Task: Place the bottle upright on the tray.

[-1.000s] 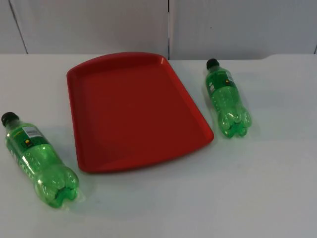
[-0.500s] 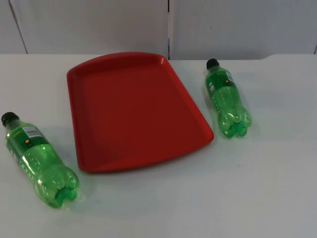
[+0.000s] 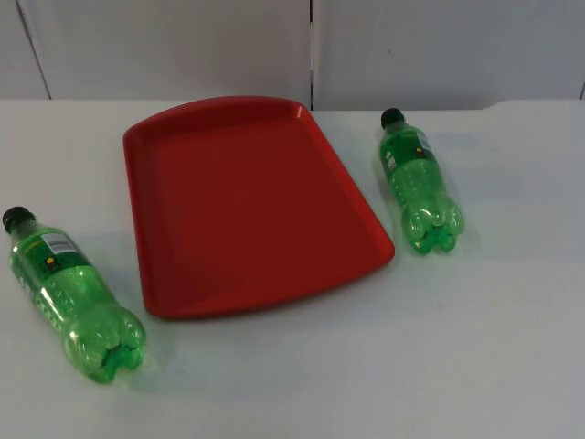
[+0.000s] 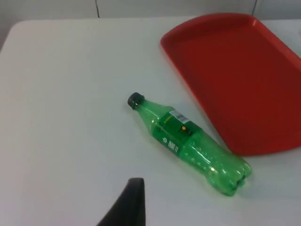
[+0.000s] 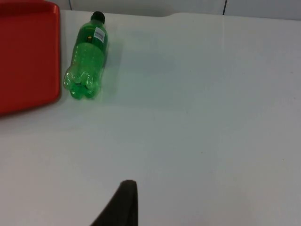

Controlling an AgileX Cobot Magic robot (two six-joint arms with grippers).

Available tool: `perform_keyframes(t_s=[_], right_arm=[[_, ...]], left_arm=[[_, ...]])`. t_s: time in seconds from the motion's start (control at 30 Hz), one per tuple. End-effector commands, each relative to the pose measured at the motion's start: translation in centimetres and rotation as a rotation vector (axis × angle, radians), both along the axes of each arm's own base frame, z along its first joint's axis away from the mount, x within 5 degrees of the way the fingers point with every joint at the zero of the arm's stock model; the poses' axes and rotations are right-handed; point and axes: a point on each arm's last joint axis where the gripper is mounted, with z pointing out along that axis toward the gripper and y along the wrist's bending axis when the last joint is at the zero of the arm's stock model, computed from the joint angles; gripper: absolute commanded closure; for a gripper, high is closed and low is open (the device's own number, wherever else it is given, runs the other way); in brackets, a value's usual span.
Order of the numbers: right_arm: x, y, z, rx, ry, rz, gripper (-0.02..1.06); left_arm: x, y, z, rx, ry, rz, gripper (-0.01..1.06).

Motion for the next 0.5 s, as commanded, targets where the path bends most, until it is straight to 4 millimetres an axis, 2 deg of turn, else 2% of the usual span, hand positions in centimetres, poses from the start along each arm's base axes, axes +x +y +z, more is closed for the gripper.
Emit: perform_keyframes(t_s=[0.0,0.33,0.47], right_arm=[[0.0,0.0,0.0,-0.002,-0.008,-0.005,-0.01],[0.0,0.0,0.0,-0.002,-0.008,-0.005,-0.01],[0.0,0.0,0.0,-0.002,-0.008,-0.005,-0.01]], left_arm=[[0.6,-0.2,0.4,-0.03,-0.003,-0.005,0.0],[4.4,-0.4,0.5,-0.087,0.05,-0.006,0.0],[7.0,-0.5,0.0,-0.118,0.109,0.01,0.0]])
